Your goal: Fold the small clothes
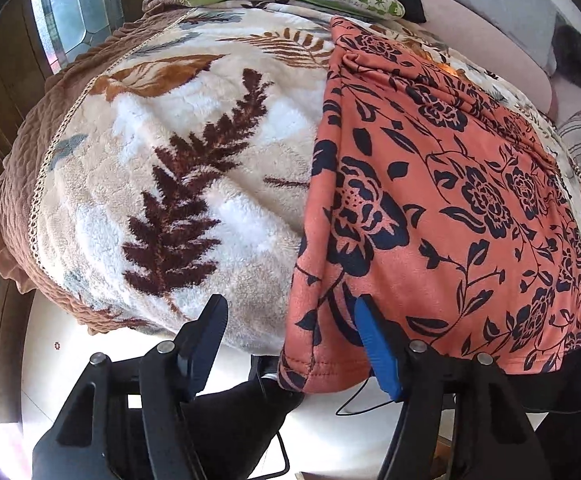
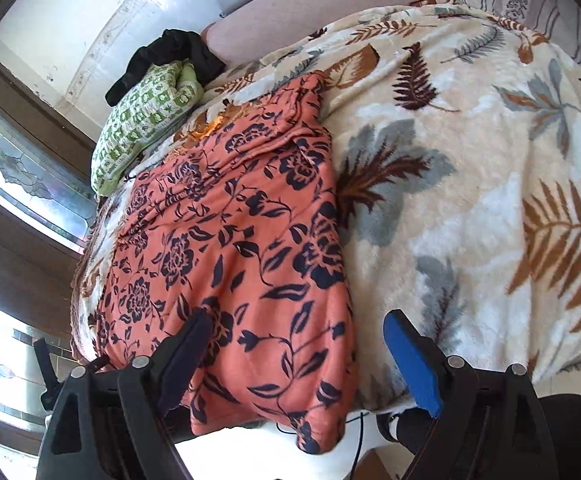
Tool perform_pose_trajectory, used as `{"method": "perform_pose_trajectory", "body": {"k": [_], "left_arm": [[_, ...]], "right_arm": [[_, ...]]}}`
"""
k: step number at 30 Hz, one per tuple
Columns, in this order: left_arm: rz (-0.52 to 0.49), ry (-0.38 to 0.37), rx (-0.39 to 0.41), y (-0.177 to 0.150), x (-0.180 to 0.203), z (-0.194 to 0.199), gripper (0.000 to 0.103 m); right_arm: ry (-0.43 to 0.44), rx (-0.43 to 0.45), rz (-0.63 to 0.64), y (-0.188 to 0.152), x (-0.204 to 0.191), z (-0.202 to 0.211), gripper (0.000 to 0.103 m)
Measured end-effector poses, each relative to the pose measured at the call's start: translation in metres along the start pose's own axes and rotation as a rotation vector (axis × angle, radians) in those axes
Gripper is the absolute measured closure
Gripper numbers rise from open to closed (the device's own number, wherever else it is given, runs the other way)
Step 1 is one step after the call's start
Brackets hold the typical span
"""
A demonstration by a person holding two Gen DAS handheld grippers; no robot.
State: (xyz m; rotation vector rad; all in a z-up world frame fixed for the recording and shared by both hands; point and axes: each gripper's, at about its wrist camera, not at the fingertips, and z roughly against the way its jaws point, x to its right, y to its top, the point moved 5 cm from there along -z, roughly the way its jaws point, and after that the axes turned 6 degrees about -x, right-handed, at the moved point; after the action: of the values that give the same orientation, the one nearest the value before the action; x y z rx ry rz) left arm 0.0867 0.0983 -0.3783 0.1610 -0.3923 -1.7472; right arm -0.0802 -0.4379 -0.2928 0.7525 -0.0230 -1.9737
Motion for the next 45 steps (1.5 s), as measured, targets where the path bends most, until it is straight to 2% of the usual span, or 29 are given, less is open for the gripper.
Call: {"method": "perform_pose_trajectory", "body": {"k": [1, 2, 3, 5, 6, 7, 10, 12, 13, 14, 15, 16, 18, 19, 20, 21, 24, 26, 29, 33, 36, 38, 40, 45], "left_arm": [[-0.014, -0.01, 0.004, 0.0, 0.003, 0.001, 0.051], [-0.027, -0.033, -0.001, 0.0, 0.007, 0.0, 0.073], [-0.033, -0.059, -0.013, -0.001, 0.012, -0.001, 0.08], [-0.037, -0.052, -0.02, -0.003, 0.016, -0.001, 0.082], [-0.038, -0.051, -0.023, -0.003, 0.016, 0.0, 0.082], [-0.031, -0.05, -0.027, -0.003, 0.015, 0.0, 0.076], [0.008, -0.045, -0.002, -0.001, 0.007, 0.006, 0.039], [0.018, -0.082, 0.02, 0.002, 0.003, 0.01, 0.036], [0.012, -0.105, 0.006, 0.002, 0.003, 0.008, 0.036], [0.008, -0.113, -0.022, 0.0, 0.005, 0.003, 0.039], [0.009, -0.115, -0.046, -0.001, 0.007, -0.003, 0.048], [0.009, -0.135, -0.071, -0.003, 0.009, -0.009, 0.07], [0.026, -0.16, -0.071, -0.006, 0.011, -0.013, 0.076], [0.023, -0.186, -0.069, -0.006, 0.012, -0.011, 0.09], [0.02, -0.206, -0.066, -0.007, 0.012, -0.009, 0.093], [0.014, -0.205, -0.065, -0.007, 0.011, -0.007, 0.094], [0.02, -0.26, -0.078, -0.003, 0.009, -0.001, 0.095], [0.03, -0.338, -0.066, 0.006, 0.009, 0.012, 0.096], [0.006, -0.408, -0.004, 0.021, 0.011, 0.047, 0.096], [0.005, -0.482, 0.066, 0.059, 0.008, 0.088, 0.096], [0.024, -0.52, 0.101, 0.098, 0.009, 0.102, 0.096], [0.032, -0.527, 0.117, 0.129, 0.012, 0.106, 0.096], [0.024, -0.502, 0.134, 0.167, 0.02, 0.102, 0.096], [0.043, -0.452, 0.11, 0.262, 0.038, 0.053, 0.096]], "right_arm": [[-0.018, -0.013, -0.011, -0.005, 0.007, 0.0, 0.013], [-0.029, -0.026, -0.025, -0.011, 0.013, -0.001, 0.013], [-0.032, -0.038, -0.045, -0.016, 0.019, -0.002, 0.013], [-0.021, -0.06, -0.09, -0.026, 0.03, -0.006, 0.013], [-0.014, -0.072, -0.106, -0.03, 0.034, -0.009, 0.013], [-0.01, -0.083, -0.116, -0.034, 0.036, -0.012, 0.014], [0.032, -0.106, -0.123, -0.038, 0.03, -0.022, 0.014], [0.062, -0.138, -0.101, -0.04, 0.018, -0.031, 0.015], [0.049, -0.16, -0.085, -0.043, 0.011, -0.038, 0.015], [0.017, -0.181, -0.074, -0.046, 0.007, -0.046, 0.02], [-0.015, -0.202, -0.069, -0.049, 0.005, -0.054, 0.037], [-0.037, -0.236, -0.07, -0.053, 0.004, -0.064, 0.045], [-0.103, -0.258, -0.07, -0.058, 0.005, -0.072, 0.06], [-0.119, -0.259, -0.049, -0.059, 0.002, -0.07, 0.067], [-0.124, -0.267, -0.027, -0.059, -0.001, -0.066, 0.088], [-0.103, -0.27, -0.017, -0.058, -0.004, -0.061, 0.095], [-0.04, -0.245, -0.003, -0.05, -0.016, -0.04, 0.096], [0.038, -0.208, -0.007, -0.038, -0.025, -0.022, 0.096], [0.133, -0.124, -0.022, -0.011, -0.035, 0.01, 0.096], [0.217, 0.012, -0.028, 0.034, -0.049, 0.047, 0.096], [0.247, 0.085, -0.038, 0.069, -0.053, 0.061, 0.096], [0.251, 0.116, -0.049, 0.096, -0.053, 0.062, 0.096], [0.233, 0.153, -0.05, 0.129, -0.054, 0.059, 0.096], [0.215, 0.216, -0.119, 0.223, -0.041, 0.025, 0.096]]}}
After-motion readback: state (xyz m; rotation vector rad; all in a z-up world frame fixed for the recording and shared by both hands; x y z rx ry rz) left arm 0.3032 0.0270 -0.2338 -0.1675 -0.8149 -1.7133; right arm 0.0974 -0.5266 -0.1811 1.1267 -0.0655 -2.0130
